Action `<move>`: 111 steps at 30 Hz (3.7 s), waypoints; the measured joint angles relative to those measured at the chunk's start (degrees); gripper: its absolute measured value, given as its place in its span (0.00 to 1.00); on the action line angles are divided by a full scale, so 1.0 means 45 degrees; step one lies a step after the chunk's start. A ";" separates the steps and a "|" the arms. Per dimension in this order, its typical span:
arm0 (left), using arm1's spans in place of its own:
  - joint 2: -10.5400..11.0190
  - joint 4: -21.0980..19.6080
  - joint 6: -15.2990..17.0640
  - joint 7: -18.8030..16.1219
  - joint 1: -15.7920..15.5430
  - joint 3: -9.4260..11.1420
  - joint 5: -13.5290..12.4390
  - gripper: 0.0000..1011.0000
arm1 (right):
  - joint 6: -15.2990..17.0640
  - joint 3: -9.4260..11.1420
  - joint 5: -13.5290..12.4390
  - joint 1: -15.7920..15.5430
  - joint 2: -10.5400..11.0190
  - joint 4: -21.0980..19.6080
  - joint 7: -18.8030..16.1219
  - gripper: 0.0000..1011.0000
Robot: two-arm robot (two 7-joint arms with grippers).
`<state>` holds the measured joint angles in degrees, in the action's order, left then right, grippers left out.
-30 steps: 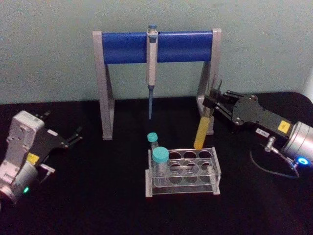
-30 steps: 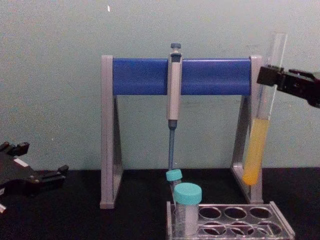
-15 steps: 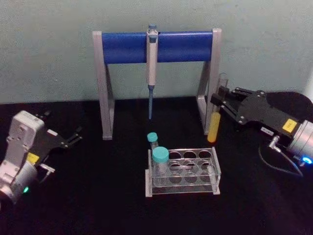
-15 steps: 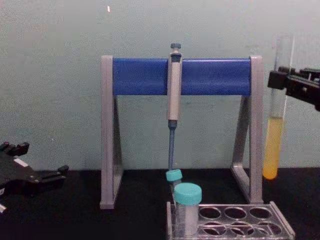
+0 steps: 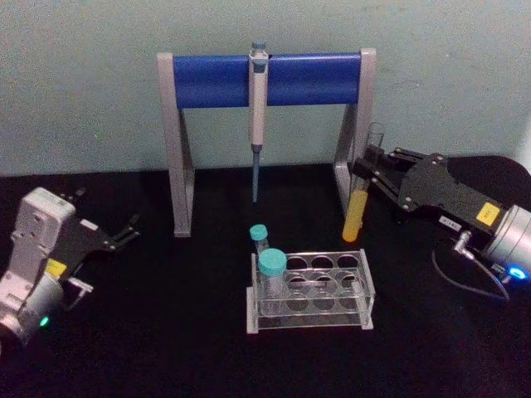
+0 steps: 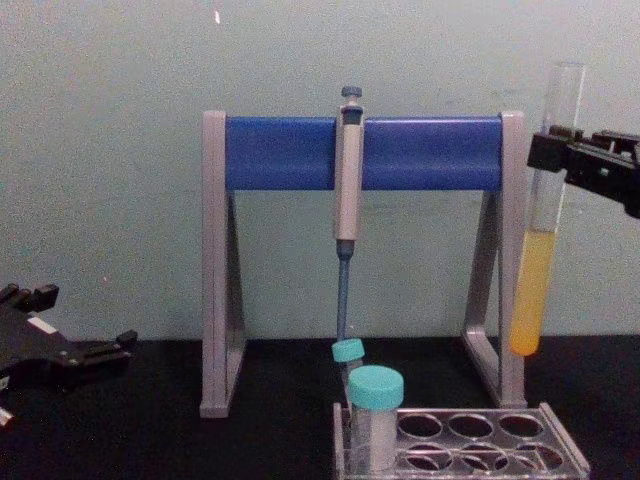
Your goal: Pick up the test tube from the test tube rack, shake it, then place it back into the test tube rack.
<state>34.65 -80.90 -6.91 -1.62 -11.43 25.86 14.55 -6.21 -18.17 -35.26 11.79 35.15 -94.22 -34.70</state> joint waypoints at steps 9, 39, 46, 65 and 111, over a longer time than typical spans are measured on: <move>0.0000 0.0000 0.0000 0.0000 0.0000 -0.0001 0.0000 0.99 | 0.0078 0.0005 -0.0084 0.0000 -0.0055 0.0092 -0.0018 0.23; 0.0000 0.0000 0.0000 0.0000 0.0000 0.0000 0.0000 0.99 | 0.0251 -0.0178 -0.0082 0.0136 -0.0078 0.0292 -0.0086 0.23; 0.0000 0.0000 0.0000 0.0000 0.0000 0.0000 0.0000 0.99 | 0.0391 -0.0294 -0.0168 0.0173 -0.0029 0.0438 -0.0236 0.23; 0.0000 0.0000 0.0000 0.0000 0.0000 -0.0001 0.0000 0.99 | 0.0629 -0.0940 -0.0657 0.0505 -0.0100 0.1134 -0.0931 0.23; 0.0000 0.0000 0.0000 0.0000 0.0001 0.0000 0.0000 0.99 | 0.0837 -0.0985 -0.0386 0.0224 0.0374 0.1008 -0.0286 0.23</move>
<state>34.65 -80.90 -6.91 -1.62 -11.43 25.87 14.55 -2.44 -22.60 -37.00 12.80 36.83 -89.68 -35.98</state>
